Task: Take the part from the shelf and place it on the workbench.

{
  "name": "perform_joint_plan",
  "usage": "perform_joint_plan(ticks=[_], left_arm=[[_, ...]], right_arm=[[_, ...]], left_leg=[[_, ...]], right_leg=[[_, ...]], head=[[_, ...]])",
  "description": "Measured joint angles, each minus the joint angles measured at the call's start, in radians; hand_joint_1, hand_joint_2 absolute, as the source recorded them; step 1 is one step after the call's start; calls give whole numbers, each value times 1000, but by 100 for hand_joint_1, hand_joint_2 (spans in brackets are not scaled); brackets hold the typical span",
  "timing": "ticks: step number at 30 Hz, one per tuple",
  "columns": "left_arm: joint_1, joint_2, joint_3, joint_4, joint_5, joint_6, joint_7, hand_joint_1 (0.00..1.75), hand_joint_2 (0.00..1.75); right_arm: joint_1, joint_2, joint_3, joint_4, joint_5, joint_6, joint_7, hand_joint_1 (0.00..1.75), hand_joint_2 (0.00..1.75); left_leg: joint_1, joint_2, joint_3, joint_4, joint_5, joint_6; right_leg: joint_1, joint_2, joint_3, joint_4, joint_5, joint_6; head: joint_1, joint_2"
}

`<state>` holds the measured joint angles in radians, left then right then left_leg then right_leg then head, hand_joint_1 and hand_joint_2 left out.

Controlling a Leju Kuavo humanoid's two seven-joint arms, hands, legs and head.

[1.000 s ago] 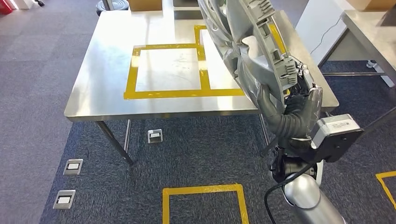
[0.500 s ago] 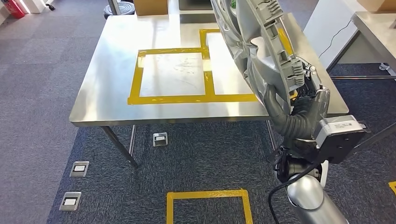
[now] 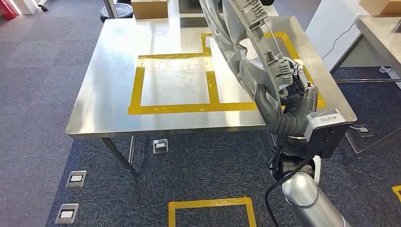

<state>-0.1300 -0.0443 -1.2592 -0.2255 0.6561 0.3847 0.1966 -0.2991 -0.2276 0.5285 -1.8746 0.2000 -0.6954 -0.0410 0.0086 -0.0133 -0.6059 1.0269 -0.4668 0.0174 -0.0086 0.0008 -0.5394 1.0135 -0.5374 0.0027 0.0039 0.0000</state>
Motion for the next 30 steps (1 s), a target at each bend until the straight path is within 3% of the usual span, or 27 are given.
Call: perform_joint_plan(ticks=[2, 4, 5, 6, 7, 9, 10, 11, 14, 16, 17, 19, 20, 21, 23, 25, 28, 30], left_arm=[[-1, 0, 0, 0, -1, 0, 0, 0, 175], [0, -1, 0, 0, 0, 0, 0, 0, 175], [3, 0, 0, 0, 0, 0, 0, 0, 175], [6, 0, 0, 0, 1, 0, 0, 0, 175], [8, 0, 0, 0, 1, 0, 1, 0, 175], [8, -1, 0, 0, 1, 0, 1, 0, 175], [7, -2, 0, 0, 1, 0, 1, 0, 175], [5, -3, 0, 0, 1, 0, 1, 0, 175], [3, -4, 0, 0, 1, -1, 1, 0, 175], [2, -3, 0, 0, 0, -1, 1, 0, 175], [1, -3, 0, 0, 0, -1, 0, 0, 175], [2, -2, 0, 0, 0, -1, 0, 0, 175], [4, -2, 0, 0, 0, -2, 1, 0, 175], [6, -2, 0, 0, 0, -2, 1, 0, 175], [7, -1, 0, 0, 0, -2, 1, 0, 175], [7, 0, 0, 0, -1, -2, 1, 0, 175], [6, 1, 0, 0, -1, -2, 1, 0, 175], [4, 2, 0, 0, -1, -2, 1, 0, 175]], right_arm=[[-4, 0, 4, 3, 0, 0, 1, 175, 175], [-5, 1, 8, 9, 0, 0, 2, 175, 175], [-4, 1, 9, 13, 0, 0, 4, 175, 175], [-4, 1, 10, 17, 0, 0, 6, 175, 175], [-4, 1, 10, 20, 0, 0, 8, 175, 175], [-5, 1, 12, 24, 0, 0, 11, 175, 175], [-7, 1, 14, 25, 0, 0, 11, 175, 175], [-9, 1, 15, 27, 0, 0, 12, 175, 175], [-13, 1, 18, 29, 0, 0, 14, 175, 175], [-13, 1, 19, 30, 1, 0, 16, 175, 175], [-13, 1, 20, 31, 2, 0, 16, 175, 175], [-13, 1, 23, 35, 1, 0, 16, 175, 175], [-11, 1, 24, 37, -2, 0, 17, 175, 175], [-10, 1, 25, 40, -7, 0, 17, 175, 175], [-8, 1, 26, 44, -18, 0, 17, 175, 175], [-10, 1, 28, 48, -25, 0, 17, 175, 175], [-15, 1, 31, 56, -33, 0, 16, 175, 175], [-17, 1, 31, 60, -34, 0, 17, 175, 175]], left_leg=[[4, 0, 9, -5, -6, 10], [3, -1, 17, -5, -15, 16], [2, -1, 24, -5, -21, 17], [1, -2, 33, -5, -28, 17], [0, -3, 44, -5, -36, 16], [-3, -5, 66, -6, -53, 11], [-4, -6, 73, -6, -60, 6], [-5, -7, 76, -7, -65, 1], [-6, -5, 79, -14, -73, -16], [-7, -3, 73, 14, -97, -27], [-6, -2, 53, 59, -119, -31], [-3, -1, -19, 193, -159, -39], [-3, -1, -51, 241, -161, -41], [-2, 0, -70, 253, -141, -41], [-3, 0, -60, 170, -49, -36], [-8, 0, -26, 77, 17, -25], [-16, 1, -5, 43, 17, -7], [-8, -2, 14, 5, 0, 4]], right_leg=[[-2, 0, -48, 89, -36, 8], [-4, 1, -135, 229, -75, 13], [-4, 1, -170, 273, -76, 13], [-4, 1, -187, 281, -54, 11], [-3, 1, -186, 248, -11, 7], [1, 1, -151, 128, 83, -5], [4, 1, -132, 78, 108, -11], [7, 1, -118, 47, 112, -17], [7, 2, -99, 15, 82, -28], [0, 2, -80, -2, 75, -33], [-2, 2, -70, -7, 71, -37], [-3, 1, -54, -8, 58, -42], [-2, 2, -46, -7, 51, -43], [-1, 3, -37, -4, 42, -42], [0, 5, -13, 0, 23, -41], [2, 6, 8, -2, 7, -35], [2, 5, 14, -9, 1, -21], [2, 3, 8, -4, -8, -11]], head=[[7, 0], [15, 0], [18, 0], [21, 0], [24, 0], [27, 0], [27, 0], [27, 0], [28, 0], [21, 0], [16, 0], [5, 0], [3, 0], [1, 0], [-3, 0], [-5, 0], [-9, 0], [-9, 0]])
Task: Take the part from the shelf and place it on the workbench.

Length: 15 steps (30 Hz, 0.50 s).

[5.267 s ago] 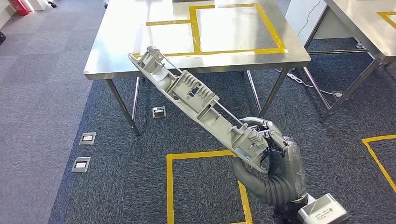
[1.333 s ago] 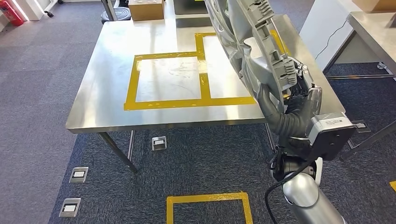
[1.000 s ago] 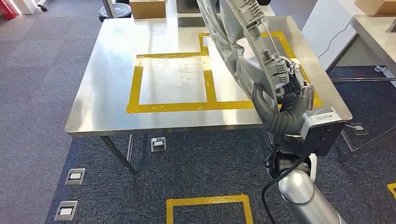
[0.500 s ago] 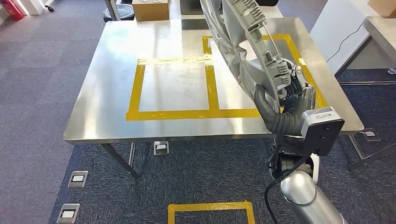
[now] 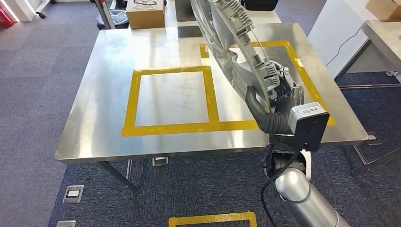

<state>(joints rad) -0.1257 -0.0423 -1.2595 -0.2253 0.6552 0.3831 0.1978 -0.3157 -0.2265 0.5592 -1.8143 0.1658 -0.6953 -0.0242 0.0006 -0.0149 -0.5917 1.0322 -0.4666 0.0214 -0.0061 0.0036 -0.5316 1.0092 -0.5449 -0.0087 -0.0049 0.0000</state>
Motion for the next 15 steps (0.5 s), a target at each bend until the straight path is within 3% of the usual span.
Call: perform_joint_plan(ticks=[2, 4, 5, 6, 7, 9, 10, 11, 13, 15], left_arm=[[-2, -1, 0, 0, 0, 0, 0, 0, 175], [1, -2, 0, 0, 0, 0, -2, 0, 175], [5, -2, 0, 0, 0, 0, -3, 0, 175], [9, -2, 0, 0, 0, 0, -3, 0, 175], [12, -2, 0, 0, 0, 0, -4, 0, 175], [15, -2, 0, 0, 0, 0, -4, 0, 175], [13, -2, 0, 0, 0, 0, -5, 0, 175], [12, -2, 0, 0, 0, 0, -6, 0, 175], [8, -3, 0, 0, 0, -1, -6, 0, 175], [3, -4, 0, 0, -1, -3, -6, 0, 175]], right_arm=[[-2, 0, 2, 4, -2, 1, 0, 175, 175], [-2, 0, 7, 11, -13, 2, 0, 175, 175], [-1, 0, 9, 17, -20, 2, 0, 175, 175], [1, -1, 11, 24, -27, 2, 0, 175, 175], [2, -2, 12, 32, -31, 2, 0, 175, 175], [2, -3, 14, 43, -34, 2, 0, 175, 175], [1, -4, 15, 47, -34, 2, -1, 175, 175], [0, -4, 17, 51, -33, 2, -2, 175, 175], [-3, -6, 20, 58, -29, 3, -3, 175, 175], [-5, -6, 20, 62, -27, 2, -2, 175, 175]], left_leg=[[10, -4, 21, -35, -14, 7], [12, -5, 30, -39, -24, 9], [12, -5, 38, -39, -31, 8], [13, -5, 49, -38, -39, 6], [14, -6, 61, -38, -48, 4], [15, -7, 87, -39, -68, -4], [15, -7, 95, -39, -76, -10], [15, -7, 100, -39, -82, -16], [15, -7, 101, -38, -87, -28], [15, -6, 98, -35, -95, -40]], right_leg=[[-1, 0, -39, 65, -29, 10], [-6, 0, -113, 191, -72, 19], [-8, 0, -146, 241, -78, 23], [-11, 0, -167, 261, -62, 26], [-14, -1, -172, 243, -23, 27], [-15, -2, -150, 137, 78, 27], [-13, -1, -135, 92, 108, 24], [-10, -1, -123, 62, 117, 20], [-4, 0, -111, 46, 98, 7], [-7, 1, -99, 27, 75, -8]], head=[[8, 0], [18, 0], [21, 0], [24, 0], [27, 0], [32, 0], [32, 0], [34, 0], [35, 0], [33, 0]])
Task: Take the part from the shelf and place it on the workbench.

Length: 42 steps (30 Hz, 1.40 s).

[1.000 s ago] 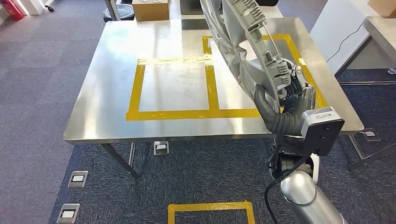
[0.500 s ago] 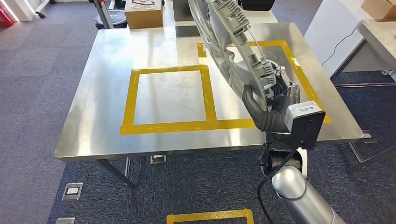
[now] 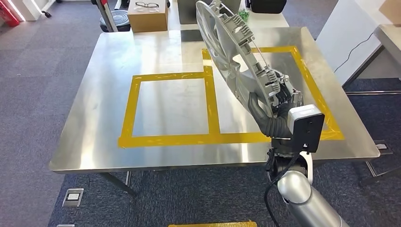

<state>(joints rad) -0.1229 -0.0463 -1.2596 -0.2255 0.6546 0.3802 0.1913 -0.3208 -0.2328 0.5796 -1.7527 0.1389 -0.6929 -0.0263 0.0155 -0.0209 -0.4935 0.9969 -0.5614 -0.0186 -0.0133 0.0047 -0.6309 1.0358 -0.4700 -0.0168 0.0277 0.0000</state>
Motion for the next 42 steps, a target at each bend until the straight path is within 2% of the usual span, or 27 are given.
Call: perform_joint_plan(ticks=[2, 5, 6, 7, 8, 9, 10, 11, 12, 14, 16, 17, 18, 20, 21, 22, 23, 25, 26, 27, 29, 32, 34, 37, 40, 42], left_arm=[[-5, 0, 0, 0, -1, -1, 0, 0, 175], [-5, 0, 0, 0, -2, -2, 1, 0, 175], [-3, 0, 0, 0, -2, -2, 1, 0, 175], [-2, 0, 0, 0, -2, -3, 2, 0, 175], [-1, 0, 0, 0, -2, -3, 2, 0, 175], [0, 0, 0, 0, -2, -3, 3, 0, 175], [-1, 2, 0, 0, -2, -3, 3, 0, 175], [-1, 3, 0, 1, -2, -3, 3, 0, 175], [-2, 3, 0, 1, -2, -3, 3, 0, 175], [0, 4, 0, 2, -3, -3, 3, 0, 175], [0, 4, 0, 2, -4, -3, 3, 0, 175], [-3, 4, 0, 2, -5, -3, 3, 0, 175], [-6, 4, 0, 2, -6, -3, 3, 0, 175], [-8, 2, 0, 2, -7, -3, 3, 0, 175], [-4, 2, 0, 2, -7, -4, 3, 0, 175], [1, 2, 0, 2, -7, -4, 3, 0, 175], [5, 2, 0, 2, -7, -4, 4, 0, 175], [8, 2, 0, 2, -10, -5, 4, 0, 175], [7, 2, 0, 2, -12, -5, 3, 0, 175], [4, 1, 0, 2, -14, -4, 2, 0, 175], [0, 0, 0, 2, -17, -3, 0, 0, 175], [-3, 0, 0, 2, -19, -3, -3, 0, 175], [-10, 1, -1, 2, -24, 0, -6, 0, 175], [-22, 2, -6, 2, -39, 10, -16, 0, 175], [-25, 2, -14, 2, -55, 23, -30, 0, 175], [-25, 2, -19, 2, -63, 29, -39, 0, 175]], right_arm=[[-1, 0, 0, 3, 4, 0, 0, 175, 175], [0, -1, 3, 11, 11, 0, 2, 175, 175], [1, -1, 5, 14, 12, 0, 4, 175, 175], [3, -1, 6, 18, 13, 0, 6, 175, 175], [3, -2, 7, 20, 15, 0, 8, 175, 175], [3, -2, 9, 21, 19, 0, 11, 175, 175], [2, -2, 10, 23, 23, 0, 13, 175, 175], [-1, -2, 11, 24, 29, 0, 15, 175, 175], [-5, -2, 12, 25, 36, 0, 17, 175, 175], [-11, -2, 15, 28, 53, 0, 24, 175, 175], [-17, -2, 18, 30, 73, 1, 34, 175, 175], [-22, -2, 20, 31, 84, 2, 39, 175, 175], [-28, -2, 23, 33, 95, 4, 43, 175, 175], [-34, -1, 31, 39, 118, 9, 54, 175, 175], [-34, -1, 36, 45, 130, 12, 60, 175, 175], [-34, -2, 39, 53, 142, 16, 68, 175, 175], [-34, -2, 43, 61, 155, 21, 76, 175, 175], [-37, -2, 52, 74, 187, 34, 94, 175, 175], [-39, -2, 57, 79, 204, 40, 102, 175, 175], [-42, -2, 62, 83, 222, 45, 110, 175, 175], [-48, -1, 71, 90, 265, 57, 128, 175, 175], [-58, -1, 84, 102, 350, 82, 163, 175, 175], [-81, -1, 102, 112, 428, 130, 197, 175, 175], [-130, -2, 153, 127, 611, 295, 269, 175, 175], [-176, -8, 222, 155, 773, 532, 342, 175, 175], [-211, -13, 272, 181, 828, 678, 378, 175, 175]], left_leg=[[0, 3, -21, 47, -29, -10], [0, 6, -112, 237, -100, -12], [0, 6, -142, 284, -101, -11], [-1, 7, -161, 299, -77, -8], [-2, 7, -166, 273, -30, -2], [-5, 7, -160, 216, 32, 6], [-9, 7, -151, 163, 81, 16], [-15, 7, -141, 118, 119, 25], [-20, 8, -135, 92, 136, 33], [-27, 9, -131, 82, 135, 41], [-19, 7, -109, 41, 113, 45], [-14, 5, -95, 16, 102, 46], [-8, 3, -80, -7, 90, 46], [-6, 0, -66, -18, 78, 47], [-5, 0, -57, -18, 71, 46], [-5, 0, -45, -18, 63, 45], [-5, 0, -33, -18, 55, 43], [-5, -1, -10, -18, 38, 38], [-6, -1, -4, -17, 33, 34], [-6, -1, -2, -15, 31, 29], [-7, -1, -5, -13, 26, 22], [-9, -1, -10, -13, 25, 18], [-11, -1, -17, -13, 26, 14], [-13, -1, -25, -10, 24, 6], [-13, -1, -25, -10, 29, 5], [-12, -1, -26, -10, 33, 3]], right_leg=[[-5, 0, 21, -21, -13, -12], [-4, -1, 56, -34, -25, -19], [-3, 0, 68, -36, -32, -20], [-1, 2, 78, -36, -39, -20], [1, 3, 90, -36, -46, -20], [3, 4, 101, -36, -54, -19], [4, 4, 111, -38, -61, -17], [5, 4, 117, -39, -66, -14], [4, 4, 119, -41, -68, -9], [2, 4, 117, -46, -69, 2], [4, 2, 113, -44, -79, 11], [5, 2, 101, -22, -92, 15], [5, 1, 76, 22, -115, 20], [2, 0, 7, 152, -166, 27], [1, 0, -22, 204, -175, 30], [1, -1, -38, 224, -159, 31], [0, -1, -40, 206, -118, 30], [2, -1, -19, 99, -13, 23], [5, -1, -8, 55, 22, 19], [8, -1, 0, 28, 37, 13], [11, 0, 4, 21, 36, 9], [8, 4, 0, 19, 28, 12], [5, 5, 0, 9, 12, 13], [1, 7, 2, -6, -12, 2], [3, 6, 2, -5, -10, -4], [4, 5, 2, -5, -8, -8]], head=[[-7, 0], [-21, 0], [-24, 0], [-26, 0], [-28, 0], [-30, 0], [-30, 0], [-29, 0], [-29, 0], [-32, 0], [-35, 0], [-31, 0], [-26, 0], [-14, 0], [-11, 0], [-7, 0], [-4, 0], [1, 0], [1, 0], [3, 0], [3, 0], [0, 0], [-3, 0], [-10, 0], [-16, 0], [-17, 0]])
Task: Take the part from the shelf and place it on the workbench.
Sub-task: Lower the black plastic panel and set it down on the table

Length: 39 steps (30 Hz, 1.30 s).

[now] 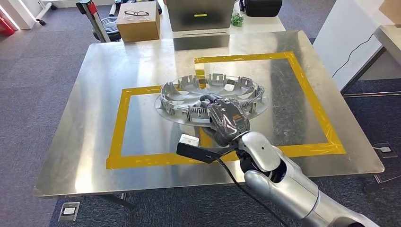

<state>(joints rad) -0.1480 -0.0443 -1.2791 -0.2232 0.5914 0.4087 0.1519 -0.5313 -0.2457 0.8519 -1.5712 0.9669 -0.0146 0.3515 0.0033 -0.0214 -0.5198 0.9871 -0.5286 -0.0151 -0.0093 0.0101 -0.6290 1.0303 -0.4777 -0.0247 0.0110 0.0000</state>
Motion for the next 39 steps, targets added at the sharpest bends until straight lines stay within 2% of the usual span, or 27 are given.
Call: perform_joint_plan(ticks=[3, 7, 10, 18, 24, 27, 30, 34, 37, 39], left_arm=[[-2, 0, -3, 0, -6, 4, -7, 0, 175], [-8, 0, -5, 0, -12, 4, -12, 0, 175], [-11, 0, -5, 0, -9, -16, -13, 0, 175], [-13, -5, -5, 0, -23, -22, -7, 0, 175], [-14, -8, -5, 0, -34, -23, 10, 0, 175], [-15, -9, -5, 0, -44, -25, 18, 0, 175], [-16, -11, -5, 0, -54, -28, 23, 0, 175], [-17, -14, -6, -1, -68, -40, 24, 0, 175], [-18, -15, -7, -1, -78, -44, 24, 0, 175], [-19, -16, -10, 0, -86, -43, 24, 0, 175]], right_arm=[[-36, -2, 53, 28, 7, 115, 21, 175, 175], [-87, 0, 113, 87, -30, 196, 45, 175, 175], [-104, 7, 144, 145, -74, 247, 96, 175, 175], [-133, 26, 178, 328, -112, 259, 228, 175, 175], [-144, 30, 173, 453, -130, 303, 329, 175, 175], [-149, 32, 156, 509, -78, 329, 336, 175, 175], [-147, 33, 119, 555, 34, 367, 336, 175, 175], [-129, 35, 29, 592, 258, 453, 337, 175, 175], [-104, 33, -41, 605, 334, 523, 338, 175, 175], [-87, 30, -81, 609, 327, 547, 338, 87, 87]], left_leg=[[1, 0, -1, 0, 3, -2], [0, 0, 1, 0, 5, -3], [0, 0, 3, 0, 7, -1], [-1, 0, 5, 1, 9, 1], [-2, -1, 6, 2, 9, 2], [-2, -1, 7, 2, 9, 2], [-2, -1, 9, 2, 9, 3], [-3, -1, 10, 2, 9, 4], [-3, -1, 11, 2, 9, 5], [-3, 0, 11, 2, 9, 5]], right_leg=[[1, -1, 1, 0, 3, -4], [1, -1, 4, -1, 7, -3], [1, -2, 8, -2, 9, -1], [0, -1, 13, -7, 12, 3], [0, -2, 14, -9, 13, 4], [0, -2, 16, -9, 13, 4], [0, -2, 18, -10, 13, 4], [-1, -3, 20, -11, 14, 7], [-1, -2, 21, -12, 15, 8], [-1, 0, 22, -12, 16, 9]], head=[[0, 0], [0, 0], [0, 0], [0, 0], [0, 0], [0, 0], [0, 0], [0, 0], [0, 0], [0, 0]])
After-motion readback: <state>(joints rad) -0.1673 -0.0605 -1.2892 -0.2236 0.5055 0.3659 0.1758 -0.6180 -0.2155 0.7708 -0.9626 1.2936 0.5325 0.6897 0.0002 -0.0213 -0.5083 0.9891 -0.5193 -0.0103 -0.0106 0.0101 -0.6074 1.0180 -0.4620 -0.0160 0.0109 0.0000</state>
